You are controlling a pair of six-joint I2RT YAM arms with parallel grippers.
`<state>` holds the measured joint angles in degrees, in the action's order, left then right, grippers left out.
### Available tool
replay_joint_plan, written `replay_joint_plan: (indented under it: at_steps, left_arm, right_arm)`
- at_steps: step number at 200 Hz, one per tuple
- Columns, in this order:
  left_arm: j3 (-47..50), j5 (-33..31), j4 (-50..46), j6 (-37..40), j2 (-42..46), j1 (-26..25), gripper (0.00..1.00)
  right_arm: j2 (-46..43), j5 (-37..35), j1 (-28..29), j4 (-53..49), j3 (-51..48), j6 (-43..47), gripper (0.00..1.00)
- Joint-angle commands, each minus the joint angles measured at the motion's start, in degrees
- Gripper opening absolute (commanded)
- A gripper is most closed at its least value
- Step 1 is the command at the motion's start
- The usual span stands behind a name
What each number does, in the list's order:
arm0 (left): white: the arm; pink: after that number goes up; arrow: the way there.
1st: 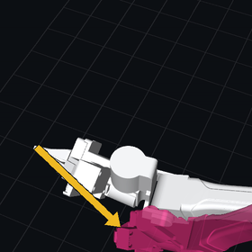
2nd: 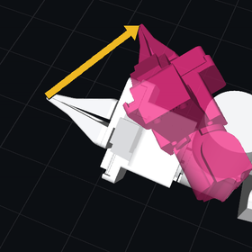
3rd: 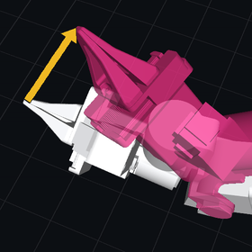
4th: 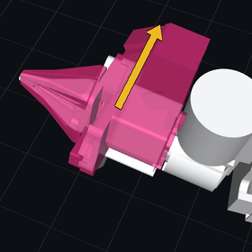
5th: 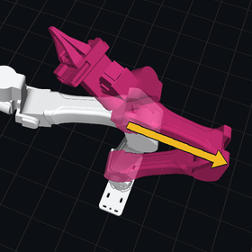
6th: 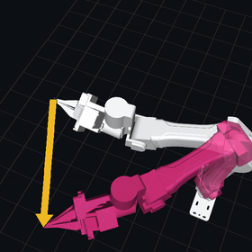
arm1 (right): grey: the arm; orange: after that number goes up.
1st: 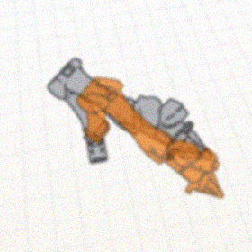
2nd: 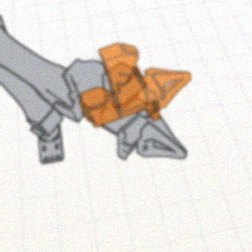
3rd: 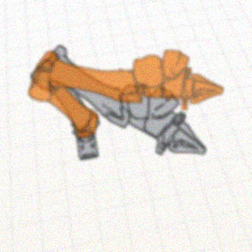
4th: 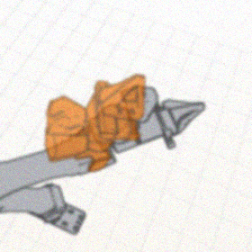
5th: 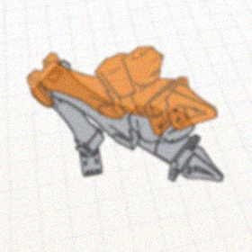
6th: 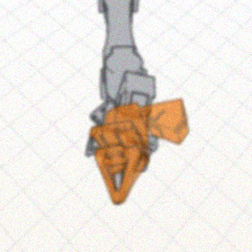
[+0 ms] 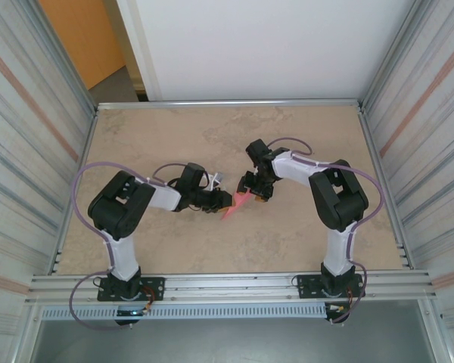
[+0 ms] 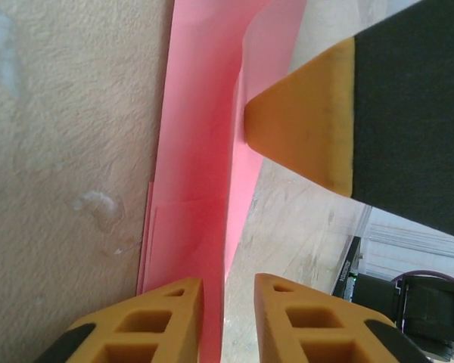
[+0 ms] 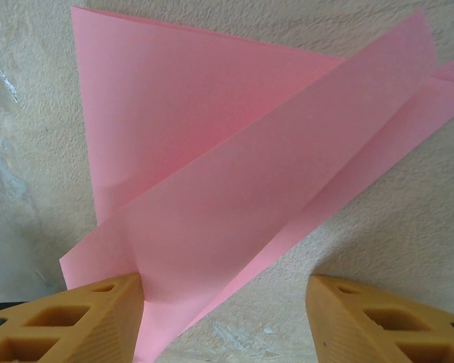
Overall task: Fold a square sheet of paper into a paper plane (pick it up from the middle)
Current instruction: Fold the wing for the fifth time at the center of the table.
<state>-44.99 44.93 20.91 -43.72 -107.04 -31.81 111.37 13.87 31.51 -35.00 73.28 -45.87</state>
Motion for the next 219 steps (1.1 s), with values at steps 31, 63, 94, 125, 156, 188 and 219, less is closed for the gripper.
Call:
replay_joint_plan:
  at_steps: [31, 63, 94, 125, 156, 188, 219]
  left_arm:
    - [0.61, -4.34, -8.21, 5.13, 7.05, 0.36, 0.32]
    - [1.11, -7.41, -12.30, 7.67, 9.45, -0.15, 0.37]
    - [-0.39, -10.65, -17.72, 10.69, 9.89, -2.38, 0.41]
    - [-1.63, -13.01, -19.59, 11.08, 8.91, -3.56, 0.39]
    - [-2.47, -14.07, -20.10, 10.85, 7.78, -3.54, 0.36]
    - [-2.64, -14.50, -20.63, 10.77, 6.46, -3.60, 0.32]
    - [-2.98, -14.79, -21.21, 10.61, 5.14, -3.52, 0.28]
  right_arm:
    - [5.46, -4.64, 0.64, 0.11, -1.38, -0.73, 0.60]
    - [5.53, -4.48, 0.40, 0.02, -1.53, -1.42, 0.60]
    - [5.87, -4.05, 0.30, 0.11, -1.58, -2.09, 0.60]
    - [5.96, -3.78, 0.26, 0.20, -1.65, -2.37, 0.60]
    - [6.14, -3.66, 0.22, 0.20, -1.73, -2.49, 0.60]
    - [6.10, -3.48, 0.13, 0.07, -1.77, -2.56, 0.59]
    - [6.18, -3.50, 0.05, 0.02, -2.03, -2.60, 0.59]
